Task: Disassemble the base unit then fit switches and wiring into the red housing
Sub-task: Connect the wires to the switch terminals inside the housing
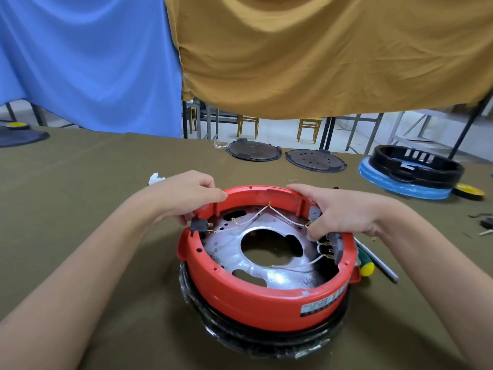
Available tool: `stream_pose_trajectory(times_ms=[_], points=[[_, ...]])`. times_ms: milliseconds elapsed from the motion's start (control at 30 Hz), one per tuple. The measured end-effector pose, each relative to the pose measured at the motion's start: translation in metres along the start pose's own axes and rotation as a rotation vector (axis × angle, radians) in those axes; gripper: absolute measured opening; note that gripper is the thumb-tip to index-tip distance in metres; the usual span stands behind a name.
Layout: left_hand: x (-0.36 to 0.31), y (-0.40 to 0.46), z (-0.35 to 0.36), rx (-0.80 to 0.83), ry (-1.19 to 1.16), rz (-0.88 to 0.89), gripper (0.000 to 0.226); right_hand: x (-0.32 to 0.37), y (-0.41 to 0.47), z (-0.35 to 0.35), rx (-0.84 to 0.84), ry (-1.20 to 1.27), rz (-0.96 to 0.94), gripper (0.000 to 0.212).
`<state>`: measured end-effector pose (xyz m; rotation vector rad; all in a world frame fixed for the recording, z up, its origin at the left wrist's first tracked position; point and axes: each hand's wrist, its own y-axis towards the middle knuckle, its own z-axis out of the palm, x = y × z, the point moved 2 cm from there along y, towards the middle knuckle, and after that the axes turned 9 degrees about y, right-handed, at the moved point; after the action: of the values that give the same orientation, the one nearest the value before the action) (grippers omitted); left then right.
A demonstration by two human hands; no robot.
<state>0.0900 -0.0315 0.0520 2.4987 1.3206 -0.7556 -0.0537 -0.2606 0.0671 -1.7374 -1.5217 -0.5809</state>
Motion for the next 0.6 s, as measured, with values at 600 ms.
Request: stream_pose_trajectory(times_ms=[600], points=[[-0.011,-0.018,-0.012,-0.005,0.14,0.014,0.013,0.007,0.001,0.012,-0.142,-0.14,0.103,0.106]])
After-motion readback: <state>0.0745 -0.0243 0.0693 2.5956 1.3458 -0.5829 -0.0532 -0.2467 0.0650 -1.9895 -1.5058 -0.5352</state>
